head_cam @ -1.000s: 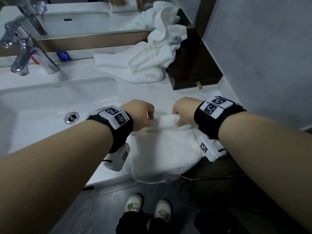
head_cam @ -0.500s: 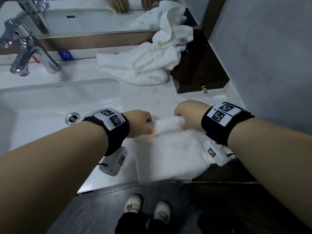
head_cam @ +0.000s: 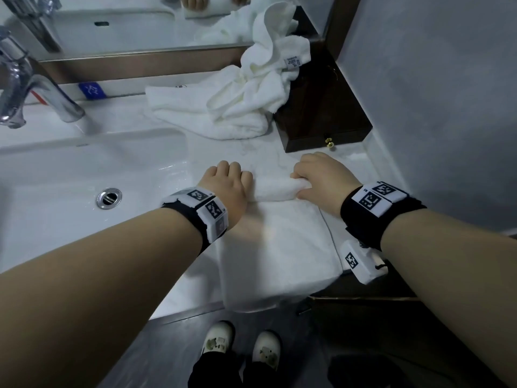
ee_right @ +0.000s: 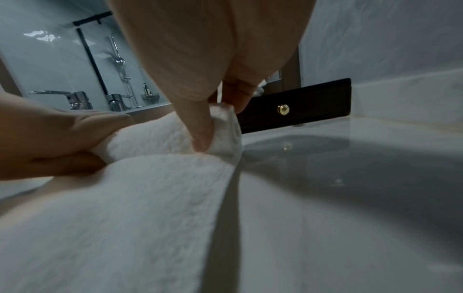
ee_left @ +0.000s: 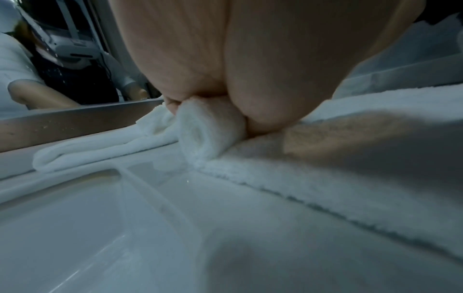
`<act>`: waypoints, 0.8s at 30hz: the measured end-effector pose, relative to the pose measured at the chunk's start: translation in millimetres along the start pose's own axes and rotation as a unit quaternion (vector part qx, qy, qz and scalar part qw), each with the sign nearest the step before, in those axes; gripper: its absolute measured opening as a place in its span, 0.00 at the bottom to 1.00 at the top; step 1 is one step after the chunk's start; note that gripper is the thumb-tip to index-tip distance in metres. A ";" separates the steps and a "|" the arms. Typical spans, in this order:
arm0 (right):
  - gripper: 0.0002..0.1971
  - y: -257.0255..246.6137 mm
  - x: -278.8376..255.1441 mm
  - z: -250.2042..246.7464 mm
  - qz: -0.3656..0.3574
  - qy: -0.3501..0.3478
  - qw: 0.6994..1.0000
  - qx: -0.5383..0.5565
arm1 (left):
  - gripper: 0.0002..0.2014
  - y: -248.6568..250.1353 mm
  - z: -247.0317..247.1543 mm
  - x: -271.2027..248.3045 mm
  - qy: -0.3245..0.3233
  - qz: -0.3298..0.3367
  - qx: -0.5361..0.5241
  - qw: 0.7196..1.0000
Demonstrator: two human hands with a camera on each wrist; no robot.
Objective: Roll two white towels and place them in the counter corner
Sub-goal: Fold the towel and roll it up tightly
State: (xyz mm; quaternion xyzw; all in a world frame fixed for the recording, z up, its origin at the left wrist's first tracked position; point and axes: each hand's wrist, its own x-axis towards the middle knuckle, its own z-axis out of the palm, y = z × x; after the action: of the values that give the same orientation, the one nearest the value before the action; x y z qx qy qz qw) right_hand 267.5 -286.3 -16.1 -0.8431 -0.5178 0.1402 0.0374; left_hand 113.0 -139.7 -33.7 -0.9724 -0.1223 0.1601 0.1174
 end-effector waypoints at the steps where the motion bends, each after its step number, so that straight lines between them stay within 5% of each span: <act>1: 0.12 2.7 -2.2 -0.4 0.002 -0.003 1.000 0.012 | 0.18 0.4 1.4 0.4 0.007 -0.001 0.001 1.000; 10: 0.08 4.5 -5.2 -5.4 0.017 -0.015 0.999 0.040 | 0.31 7.6 10.6 -8.8 0.027 0.001 -0.034 0.999; 14: 0.08 0.6 -5.1 -1.0 0.015 -0.018 0.999 0.022 | 0.40 13.7 11.6 -22.6 -0.050 0.006 -0.061 0.997; 18: 0.07 -0.5 -9.4 2.1 0.022 -0.001 0.999 0.030 | 0.43 17.7 12.2 -32.7 -0.055 0.014 -0.120 0.991; 21: 0.08 -1.0 -11.1 5.0 0.033 -0.002 0.999 0.031 | 0.41 13.9 15.5 -32.7 -0.040 0.022 -0.198 0.979; 24: 0.05 1.2 -17.0 8.5 0.010 0.004 0.999 0.037 | 0.27 7.9 18.0 -25.7 0.001 0.012 -0.293 0.956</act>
State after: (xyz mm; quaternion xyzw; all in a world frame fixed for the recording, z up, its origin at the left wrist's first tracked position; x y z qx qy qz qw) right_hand 259.0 -302.6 -21.1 -0.8466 -0.5039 0.1564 0.0697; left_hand 84.9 -150.8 -45.1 -0.9657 -0.1517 0.1179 -0.1746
